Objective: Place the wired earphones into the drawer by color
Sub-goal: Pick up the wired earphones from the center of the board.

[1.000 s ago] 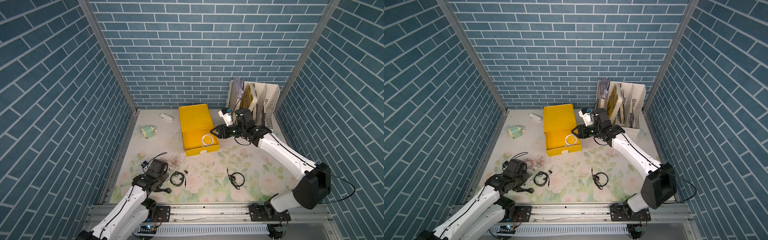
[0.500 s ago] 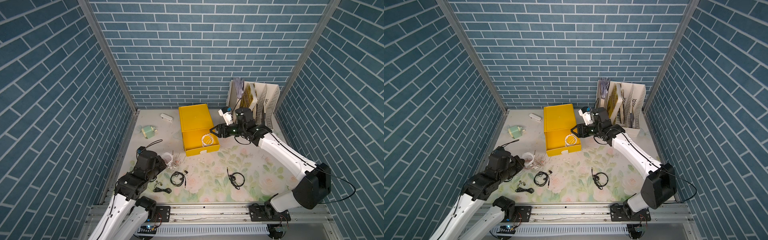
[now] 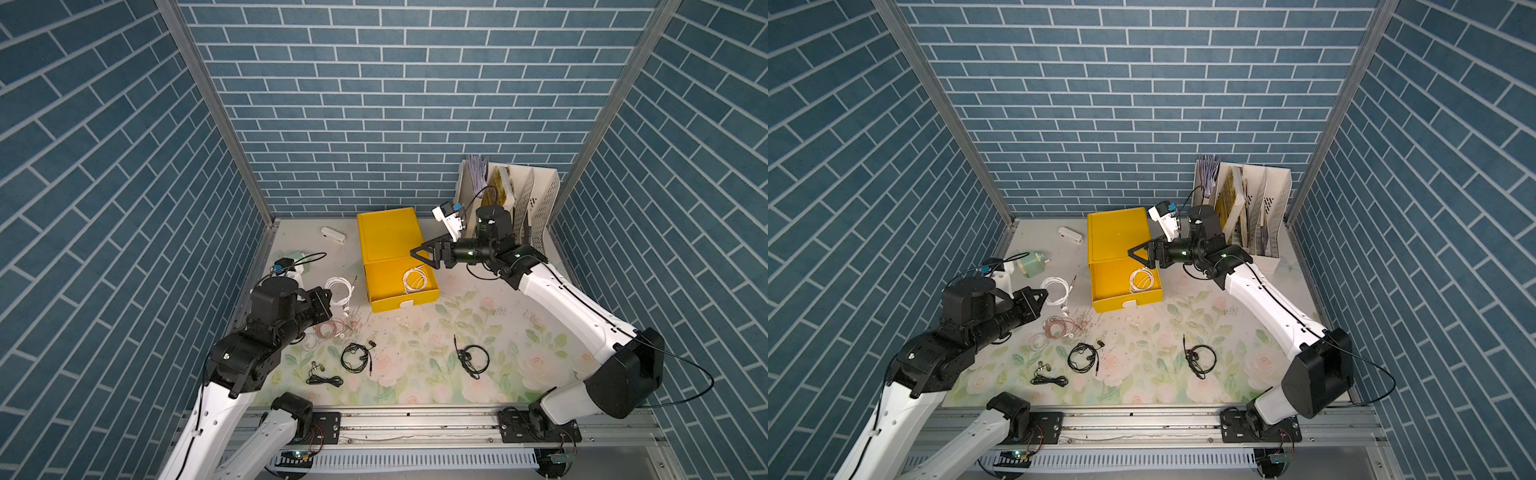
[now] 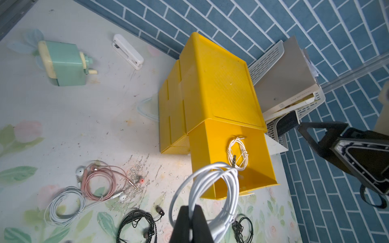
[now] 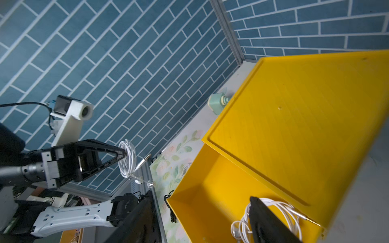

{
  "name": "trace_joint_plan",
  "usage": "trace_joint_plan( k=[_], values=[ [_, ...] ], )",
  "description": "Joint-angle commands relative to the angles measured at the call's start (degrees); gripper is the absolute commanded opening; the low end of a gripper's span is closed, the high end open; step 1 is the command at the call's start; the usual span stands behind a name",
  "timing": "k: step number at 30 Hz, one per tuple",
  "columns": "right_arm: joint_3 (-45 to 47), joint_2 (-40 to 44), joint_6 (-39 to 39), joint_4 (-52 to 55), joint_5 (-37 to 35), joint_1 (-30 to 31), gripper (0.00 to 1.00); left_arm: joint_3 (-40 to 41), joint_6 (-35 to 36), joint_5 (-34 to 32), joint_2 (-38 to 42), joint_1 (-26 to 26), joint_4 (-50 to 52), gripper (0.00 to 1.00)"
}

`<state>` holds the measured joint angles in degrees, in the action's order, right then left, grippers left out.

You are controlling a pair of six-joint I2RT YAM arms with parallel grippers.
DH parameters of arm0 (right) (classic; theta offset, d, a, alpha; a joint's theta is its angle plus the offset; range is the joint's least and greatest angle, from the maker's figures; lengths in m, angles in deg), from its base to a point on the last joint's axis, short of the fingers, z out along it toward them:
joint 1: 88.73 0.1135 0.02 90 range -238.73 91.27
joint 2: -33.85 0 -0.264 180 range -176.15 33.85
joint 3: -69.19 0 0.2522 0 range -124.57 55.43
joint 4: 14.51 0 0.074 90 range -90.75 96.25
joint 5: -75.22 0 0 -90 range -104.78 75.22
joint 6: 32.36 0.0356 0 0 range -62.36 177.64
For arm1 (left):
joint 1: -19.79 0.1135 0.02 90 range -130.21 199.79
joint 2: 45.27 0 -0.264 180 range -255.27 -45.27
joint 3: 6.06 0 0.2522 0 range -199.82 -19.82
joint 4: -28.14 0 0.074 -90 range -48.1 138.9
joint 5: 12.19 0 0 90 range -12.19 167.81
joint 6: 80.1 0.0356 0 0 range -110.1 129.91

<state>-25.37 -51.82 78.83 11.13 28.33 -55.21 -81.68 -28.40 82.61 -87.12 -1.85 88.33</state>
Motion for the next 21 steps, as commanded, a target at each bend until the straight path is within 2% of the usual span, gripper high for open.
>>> trace_joint_plan(
  k=[1, 12, 21],
  values=[
    [-5.0, -1.4, -0.7, -3.2, 6.0, 1.8, 0.78, -3.2, 4.9, 5.2, -1.0, 0.3, -0.2, 0.0],
    [-18.7, -12.4, -6.9, 2.7, 6.7, 9.4, 0.79, -2.1, 6.2, 11.5, -0.1, 0.3, -3.2, 0.0],
    [-22.2, -16.3, -11.4, 7.4, 6.8, 14.3, 0.77, -1.7, 6.2, 14.6, 0.0, 0.3, -5.6, 0.0]
  ],
)
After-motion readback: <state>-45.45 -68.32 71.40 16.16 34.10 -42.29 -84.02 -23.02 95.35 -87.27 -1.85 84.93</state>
